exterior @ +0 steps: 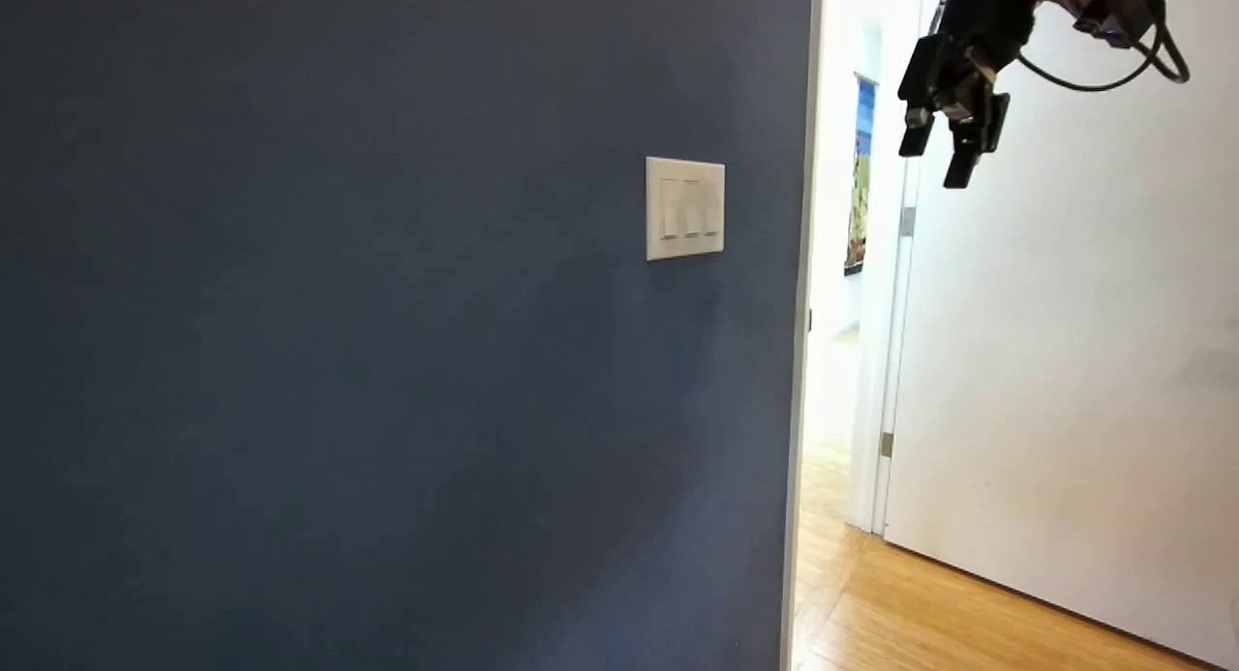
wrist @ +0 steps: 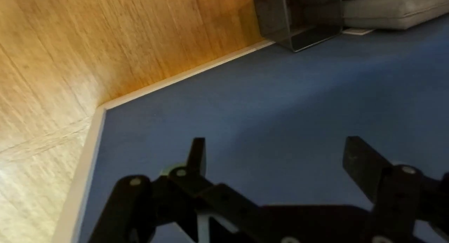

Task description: Flip the light switch on the left

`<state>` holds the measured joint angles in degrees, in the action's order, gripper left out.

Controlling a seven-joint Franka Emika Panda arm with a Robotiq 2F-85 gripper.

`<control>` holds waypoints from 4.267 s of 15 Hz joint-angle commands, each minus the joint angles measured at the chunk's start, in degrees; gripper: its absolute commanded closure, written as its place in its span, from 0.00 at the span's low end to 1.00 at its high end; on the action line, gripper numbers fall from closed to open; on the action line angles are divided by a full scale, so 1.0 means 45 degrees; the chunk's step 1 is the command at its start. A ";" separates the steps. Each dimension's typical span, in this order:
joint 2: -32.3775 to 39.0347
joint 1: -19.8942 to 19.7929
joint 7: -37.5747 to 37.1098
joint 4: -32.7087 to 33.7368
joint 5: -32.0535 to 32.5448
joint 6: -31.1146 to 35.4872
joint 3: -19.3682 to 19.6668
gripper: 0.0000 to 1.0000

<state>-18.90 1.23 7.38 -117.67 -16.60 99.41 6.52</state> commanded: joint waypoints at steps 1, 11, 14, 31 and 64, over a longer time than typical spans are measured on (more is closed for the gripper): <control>0.0375 0.0377 0.0611 0.0154 -0.1610 0.0350 -0.0277 0.00; 0.1864 0.0522 0.2294 -0.0953 -0.8137 0.4711 -0.0500 0.00; 0.1902 0.0260 0.2094 -0.0864 -0.7615 0.4386 -0.0662 0.00; 0.3848 -0.0049 0.3961 -0.0452 -1.3021 0.3612 -0.0532 0.00; 0.6164 -0.0096 0.3486 0.0378 -1.6493 0.3756 -0.0978 0.00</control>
<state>7.25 1.61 24.34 -117.81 -88.96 116.90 3.06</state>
